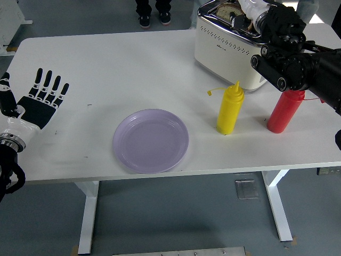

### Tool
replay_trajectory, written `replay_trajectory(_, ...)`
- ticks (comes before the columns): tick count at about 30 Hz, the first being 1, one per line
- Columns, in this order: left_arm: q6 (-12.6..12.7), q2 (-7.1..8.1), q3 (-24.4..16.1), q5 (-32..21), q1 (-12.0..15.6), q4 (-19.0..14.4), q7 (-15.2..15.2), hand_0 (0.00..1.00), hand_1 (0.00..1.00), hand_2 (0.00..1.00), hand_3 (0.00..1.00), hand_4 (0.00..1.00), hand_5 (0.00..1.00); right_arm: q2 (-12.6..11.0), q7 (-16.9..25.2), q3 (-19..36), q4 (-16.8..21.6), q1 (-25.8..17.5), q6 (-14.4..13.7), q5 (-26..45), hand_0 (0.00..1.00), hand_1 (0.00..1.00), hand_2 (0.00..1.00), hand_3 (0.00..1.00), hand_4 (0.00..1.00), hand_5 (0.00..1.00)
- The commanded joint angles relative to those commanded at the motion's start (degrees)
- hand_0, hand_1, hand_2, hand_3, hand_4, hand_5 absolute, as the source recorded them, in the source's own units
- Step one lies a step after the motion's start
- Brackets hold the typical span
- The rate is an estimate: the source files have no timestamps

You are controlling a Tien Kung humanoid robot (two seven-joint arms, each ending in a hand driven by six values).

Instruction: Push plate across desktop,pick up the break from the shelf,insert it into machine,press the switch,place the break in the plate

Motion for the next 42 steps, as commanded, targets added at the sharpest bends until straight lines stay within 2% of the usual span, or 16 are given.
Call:
replay_trajectory(2,0.00,-0.02,-0.01,0.01,0.01,0.03,0.01,0.810,0.741,0.701,0.692,0.790,0.998,-0.10,-0.34,0.41,0.22,0.06,-0.65,-0.32,0.384,0.474,0.393,0.487,0.430,0.072)
replay_trajectory(3,0.01,-0.03,-0.01,0.01,0.01,0.04,0.01,0.810,0.741,0.701,0.693,0.790,0.998,-0.16,-0.55,0.67,0.32,0.08,-1.09,-0.53,0.370,0.458,0.395,0.442,0.318,0.002)
replay_trajectory(8,0.03,-0.05,-0.14,0.02,0.07,0.05,0.01,0.810,0.741,0.701,0.693,0.790,0.998,-0.46,-1.18,1.86,0.83,0.12,-2.68,-1.65,0.370,0.458,0.395,0.442,0.318,0.002)
replay_trajectory(9,0.03,-0.06,-0.18,0.03,0.08,0.06,0.02,0.811,0.741,0.701,0.693,0.789,0.998,-0.55,-1.30,2.29,0.98,0.14,-2.95,-2.02,0.363,0.458,0.392,0.423,0.214,0.002)
replay_trajectory(14,0.03,-0.12,-0.34,0.06,0.10,0.06,0.06,0.811,0.741,0.701,0.693,0.789,0.998,-1.18,-1.95,5.55,2.16,0.20,-4.05,-4.86,0.363,0.458,0.392,0.423,0.214,0.002)
replay_trajectory(15,0.03,-0.13,-0.38,0.03,0.10,0.08,0.07,0.810,0.741,0.701,0.693,0.788,0.998,-1.39,-2.07,6.49,2.58,0.21,-4.28,-5.71,0.353,0.454,0.384,0.404,0.167,0.002)
replay_trajectory(31,-0.07,-0.37,-0.79,-0.27,0.32,0.06,0.27,0.810,0.741,0.701,0.694,0.788,0.998,-4.44,-3.72,18.81,10.16,-0.49,-4.61,-16.16,0.348,0.452,0.380,0.398,0.155,0.002)
replay_trajectory(38,-0.08,-0.49,-1.01,-0.23,0.31,0.04,0.30,0.810,0.741,0.701,0.695,0.788,0.998,-5.98,-3.86,22.38,13.39,-1.35,-5.28,-19.69,0.345,0.451,0.380,0.398,0.154,0.002)
replay_trajectory(42,-0.09,-0.59,-1.23,-0.23,0.35,0.01,0.31,0.810,0.740,0.701,0.695,0.788,0.998,-7.31,-4.04,23.62,16.48,-2.26,-5.50,-21.27,0.344,0.448,0.379,0.398,0.154,0.002)
